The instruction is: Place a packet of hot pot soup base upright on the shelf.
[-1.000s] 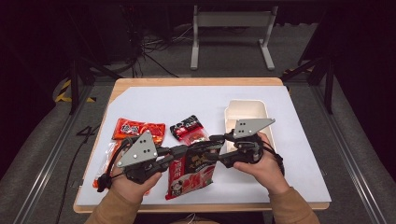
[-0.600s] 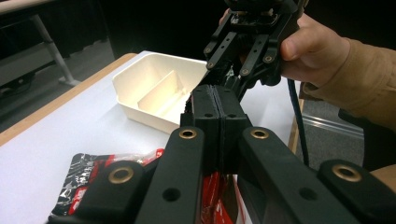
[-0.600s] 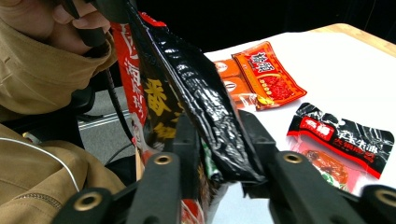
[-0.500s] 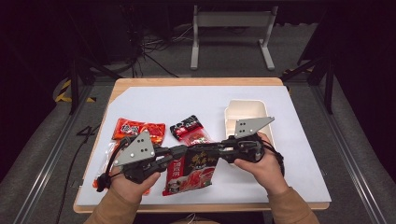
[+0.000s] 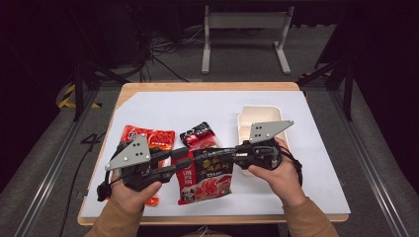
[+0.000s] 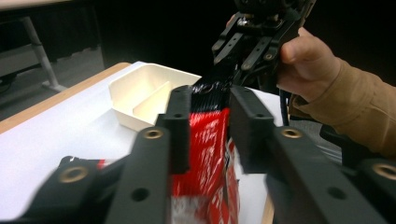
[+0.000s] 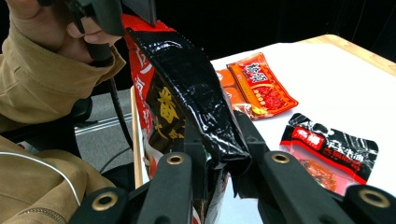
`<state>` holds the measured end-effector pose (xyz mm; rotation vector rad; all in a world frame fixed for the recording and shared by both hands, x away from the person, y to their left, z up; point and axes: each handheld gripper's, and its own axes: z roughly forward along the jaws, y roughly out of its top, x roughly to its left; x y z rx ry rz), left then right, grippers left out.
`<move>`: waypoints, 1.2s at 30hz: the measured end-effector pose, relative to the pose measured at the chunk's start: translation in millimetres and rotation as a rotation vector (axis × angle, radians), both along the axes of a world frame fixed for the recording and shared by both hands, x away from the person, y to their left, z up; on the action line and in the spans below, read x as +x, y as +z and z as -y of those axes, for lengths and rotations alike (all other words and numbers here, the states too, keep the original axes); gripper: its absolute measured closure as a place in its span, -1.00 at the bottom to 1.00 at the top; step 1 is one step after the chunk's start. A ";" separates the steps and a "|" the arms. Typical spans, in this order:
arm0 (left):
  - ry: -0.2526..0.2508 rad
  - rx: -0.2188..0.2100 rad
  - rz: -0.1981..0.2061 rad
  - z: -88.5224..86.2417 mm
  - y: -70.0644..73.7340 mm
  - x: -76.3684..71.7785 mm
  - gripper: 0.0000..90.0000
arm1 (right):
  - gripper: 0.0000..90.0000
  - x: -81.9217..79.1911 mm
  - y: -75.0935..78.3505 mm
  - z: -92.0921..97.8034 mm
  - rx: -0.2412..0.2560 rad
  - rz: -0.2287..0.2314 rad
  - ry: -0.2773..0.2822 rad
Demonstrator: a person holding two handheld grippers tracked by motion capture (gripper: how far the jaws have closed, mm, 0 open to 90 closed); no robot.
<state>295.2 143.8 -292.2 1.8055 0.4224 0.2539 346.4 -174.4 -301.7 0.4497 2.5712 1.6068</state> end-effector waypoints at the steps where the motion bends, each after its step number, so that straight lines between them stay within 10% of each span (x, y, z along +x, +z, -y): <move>1: 0.014 -0.007 -0.002 -1.8 -0.1 0.4 0.31 | 0.75 0.4 1.9 0.9 0.000 0.004 -0.004; 11: 0.065 -0.038 -0.016 -20.8 0.2 3.9 0.02 | 0.75 2.7 21.9 5.3 -0.010 0.047 -0.030; 36: 0.128 0.038 -0.098 -29.6 -14.7 22.1 -0.12 | 0.74 29.7 68.0 31.7 -0.025 0.129 -0.130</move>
